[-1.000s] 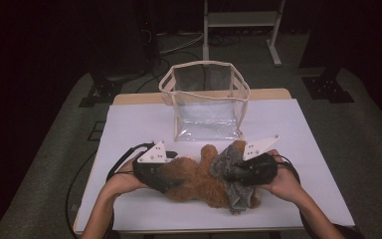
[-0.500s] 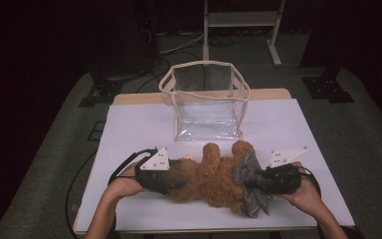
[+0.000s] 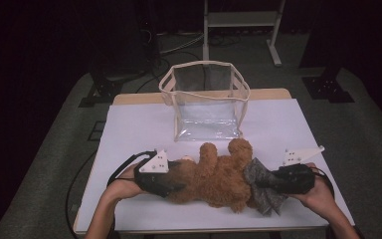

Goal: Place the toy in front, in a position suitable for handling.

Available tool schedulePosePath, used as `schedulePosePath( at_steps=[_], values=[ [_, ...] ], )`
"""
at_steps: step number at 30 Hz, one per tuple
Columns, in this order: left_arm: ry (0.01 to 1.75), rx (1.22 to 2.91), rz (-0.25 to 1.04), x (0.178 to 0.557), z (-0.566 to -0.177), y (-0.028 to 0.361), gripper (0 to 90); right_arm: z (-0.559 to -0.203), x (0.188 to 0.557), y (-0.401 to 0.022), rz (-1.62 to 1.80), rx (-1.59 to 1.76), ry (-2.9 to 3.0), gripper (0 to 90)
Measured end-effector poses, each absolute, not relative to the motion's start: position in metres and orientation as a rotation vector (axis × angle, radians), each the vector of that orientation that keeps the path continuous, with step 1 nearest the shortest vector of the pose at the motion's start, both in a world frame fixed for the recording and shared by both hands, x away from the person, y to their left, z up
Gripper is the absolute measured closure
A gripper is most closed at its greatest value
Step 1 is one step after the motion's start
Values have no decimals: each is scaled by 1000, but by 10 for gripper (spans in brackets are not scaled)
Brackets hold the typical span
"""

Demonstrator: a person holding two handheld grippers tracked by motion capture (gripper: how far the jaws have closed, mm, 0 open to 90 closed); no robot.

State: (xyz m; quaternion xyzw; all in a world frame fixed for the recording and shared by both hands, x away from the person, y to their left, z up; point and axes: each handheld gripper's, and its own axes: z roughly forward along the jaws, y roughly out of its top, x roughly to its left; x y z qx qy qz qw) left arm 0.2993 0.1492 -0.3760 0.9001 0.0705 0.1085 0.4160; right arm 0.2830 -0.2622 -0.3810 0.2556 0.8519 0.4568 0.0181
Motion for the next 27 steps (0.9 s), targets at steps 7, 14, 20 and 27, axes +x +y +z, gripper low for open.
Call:
schedulePosePath(
  at_steps=[7, 14, 20, 27],
  values=[
    [158, 2268, 280, 296, -376, 146, 351, -338, 299, -228, 1416, 624, 2637, 713],
    [138, 2276, 300, 294, -376, 143, 351, -336, 329, -182, 1332, 566, 2706, 712],
    [122, 2278, 294, 293, -376, 142, 351, -343, 360, -204, 1287, 743, 2649, 713],
    [120, 2278, 290, 293, -377, 140, 351, -352, 379, -232, 1224, 900, 2604, 712]
  ],
)
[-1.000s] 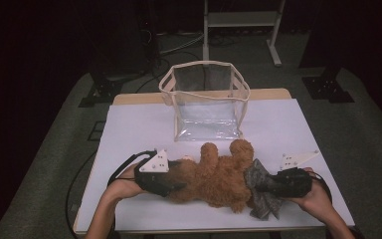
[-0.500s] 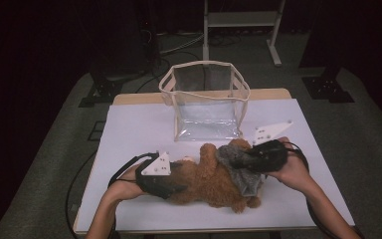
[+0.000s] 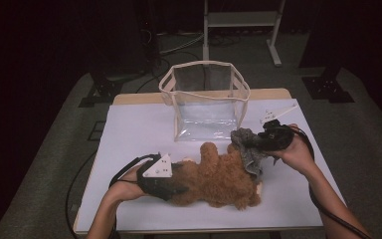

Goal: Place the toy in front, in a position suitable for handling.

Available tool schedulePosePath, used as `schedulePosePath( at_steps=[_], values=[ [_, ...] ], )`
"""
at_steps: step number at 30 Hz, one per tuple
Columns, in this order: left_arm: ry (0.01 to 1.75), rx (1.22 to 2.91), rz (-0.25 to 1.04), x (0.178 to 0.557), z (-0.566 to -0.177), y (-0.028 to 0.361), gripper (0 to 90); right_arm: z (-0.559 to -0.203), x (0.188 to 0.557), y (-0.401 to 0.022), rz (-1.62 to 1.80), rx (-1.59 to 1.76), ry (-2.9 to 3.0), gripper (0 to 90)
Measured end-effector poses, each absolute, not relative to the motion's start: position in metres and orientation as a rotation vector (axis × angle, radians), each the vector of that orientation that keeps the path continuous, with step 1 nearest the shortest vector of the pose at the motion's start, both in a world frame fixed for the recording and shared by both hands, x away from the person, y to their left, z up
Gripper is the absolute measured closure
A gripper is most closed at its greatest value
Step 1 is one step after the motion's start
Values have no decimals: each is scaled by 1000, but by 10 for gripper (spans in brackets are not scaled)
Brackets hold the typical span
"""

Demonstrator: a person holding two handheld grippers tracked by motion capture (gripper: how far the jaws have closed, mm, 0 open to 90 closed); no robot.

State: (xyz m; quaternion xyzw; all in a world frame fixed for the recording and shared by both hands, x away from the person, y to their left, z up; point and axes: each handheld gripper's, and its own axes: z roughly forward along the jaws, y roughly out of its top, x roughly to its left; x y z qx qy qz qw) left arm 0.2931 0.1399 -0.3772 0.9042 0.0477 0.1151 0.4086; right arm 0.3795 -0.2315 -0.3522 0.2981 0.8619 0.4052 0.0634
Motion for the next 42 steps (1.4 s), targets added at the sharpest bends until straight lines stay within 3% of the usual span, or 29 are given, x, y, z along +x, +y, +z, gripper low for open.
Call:
schedulePosePath(
  at_steps=[13, 26, 30, 34, 42],
  values=[
    [81, 2271, 319, 289, -381, 116, 371, -328, 350, -181, 1186, 640, 2714, 706],
    [55, 2241, 305, 290, -377, 108, 353, -368, 339, -228, 1237, 812, 2774, 726],
    [66, 2226, 297, 293, -369, 110, 312, -374, 331, -236, 1292, 835, 2750, 728],
    [174, 2220, 273, 302, -364, 114, 191, -377, 327, -240, 1328, 848, 2720, 728],
    [161, 2196, 236, 305, -376, 115, 381, -375, 325, -249, 1329, 869, 2699, 725]
  ],
)
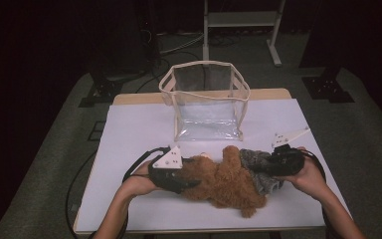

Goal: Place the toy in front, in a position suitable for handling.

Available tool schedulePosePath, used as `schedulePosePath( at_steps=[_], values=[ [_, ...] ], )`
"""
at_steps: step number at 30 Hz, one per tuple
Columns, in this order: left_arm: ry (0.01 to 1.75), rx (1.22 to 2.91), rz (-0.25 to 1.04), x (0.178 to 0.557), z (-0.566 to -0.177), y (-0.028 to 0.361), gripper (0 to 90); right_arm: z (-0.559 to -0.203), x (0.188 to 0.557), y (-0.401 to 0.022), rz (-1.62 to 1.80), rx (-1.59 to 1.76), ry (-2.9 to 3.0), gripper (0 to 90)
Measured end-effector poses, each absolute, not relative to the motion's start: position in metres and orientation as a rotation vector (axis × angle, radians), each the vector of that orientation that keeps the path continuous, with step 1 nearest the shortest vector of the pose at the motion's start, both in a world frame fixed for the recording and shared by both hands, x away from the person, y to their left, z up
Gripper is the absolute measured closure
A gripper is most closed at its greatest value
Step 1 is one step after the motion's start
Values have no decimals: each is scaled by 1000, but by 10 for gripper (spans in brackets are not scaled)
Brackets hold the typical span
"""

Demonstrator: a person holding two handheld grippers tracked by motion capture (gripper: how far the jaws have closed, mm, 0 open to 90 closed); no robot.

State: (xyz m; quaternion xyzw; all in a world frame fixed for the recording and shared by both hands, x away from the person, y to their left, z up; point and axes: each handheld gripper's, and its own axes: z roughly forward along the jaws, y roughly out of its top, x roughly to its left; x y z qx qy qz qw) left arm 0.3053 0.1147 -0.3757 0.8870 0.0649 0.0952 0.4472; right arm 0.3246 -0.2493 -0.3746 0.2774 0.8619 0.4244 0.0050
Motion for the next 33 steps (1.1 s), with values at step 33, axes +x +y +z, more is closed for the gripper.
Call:
schedulePosePath(
  at_steps=[33],
  values=[
    [139, 2233, 242, 304, -386, 106, 374, -304, 323, -214, 1351, 644, 2637, 703]
  ],
)
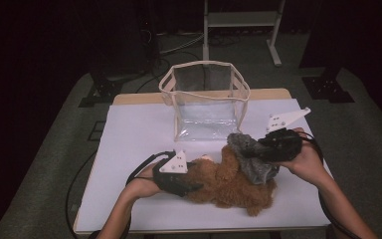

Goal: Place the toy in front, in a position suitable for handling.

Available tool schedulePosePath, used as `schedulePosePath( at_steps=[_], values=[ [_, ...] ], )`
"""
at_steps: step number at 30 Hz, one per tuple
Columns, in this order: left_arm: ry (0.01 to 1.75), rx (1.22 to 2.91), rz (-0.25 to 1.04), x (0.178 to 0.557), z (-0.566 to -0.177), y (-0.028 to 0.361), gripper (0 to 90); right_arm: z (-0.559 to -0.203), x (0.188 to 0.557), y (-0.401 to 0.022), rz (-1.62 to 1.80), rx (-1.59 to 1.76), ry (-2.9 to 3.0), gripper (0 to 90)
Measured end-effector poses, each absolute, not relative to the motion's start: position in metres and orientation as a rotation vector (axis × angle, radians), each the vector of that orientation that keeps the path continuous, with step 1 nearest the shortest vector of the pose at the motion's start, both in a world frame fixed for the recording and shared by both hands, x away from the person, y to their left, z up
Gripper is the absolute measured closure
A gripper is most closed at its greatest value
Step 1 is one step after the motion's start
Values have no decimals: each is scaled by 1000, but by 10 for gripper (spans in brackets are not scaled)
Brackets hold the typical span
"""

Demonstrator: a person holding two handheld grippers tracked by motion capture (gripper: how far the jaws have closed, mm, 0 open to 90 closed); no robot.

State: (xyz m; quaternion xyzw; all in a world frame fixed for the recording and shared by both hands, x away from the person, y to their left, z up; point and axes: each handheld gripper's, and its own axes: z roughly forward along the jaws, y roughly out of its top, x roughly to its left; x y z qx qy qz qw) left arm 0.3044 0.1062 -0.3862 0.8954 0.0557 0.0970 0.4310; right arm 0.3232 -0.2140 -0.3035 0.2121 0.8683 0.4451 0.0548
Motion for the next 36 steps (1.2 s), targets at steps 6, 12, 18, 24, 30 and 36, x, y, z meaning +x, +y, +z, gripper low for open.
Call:
schedulePosePath(
  at_steps=[6, 12, 18, 24, 30, 36],
  values=[
    [125, 2244, 259, 302, -385, 104, 372, -301, 322, -163, 1301, 476, 2714, 701],
    [101, 2257, 278, 298, -384, 104, 368, -327, 335, -140, 1125, 476, 2805, 701],
    [111, 2245, 275, 300, -385, 105, 364, -335, 341, -170, 1109, 574, 2814, 703],
    [111, 2248, 274, 299, -385, 104, 364, -333, 336, -201, 1098, 673, 2783, 700],
    [103, 2252, 273, 299, -385, 105, 363, -333, 340, -206, 1102, 699, 2752, 697],
    [100, 2247, 260, 300, -386, 108, 358, -353, 354, -215, 1130, 789, 2761, 696]
  ],
)
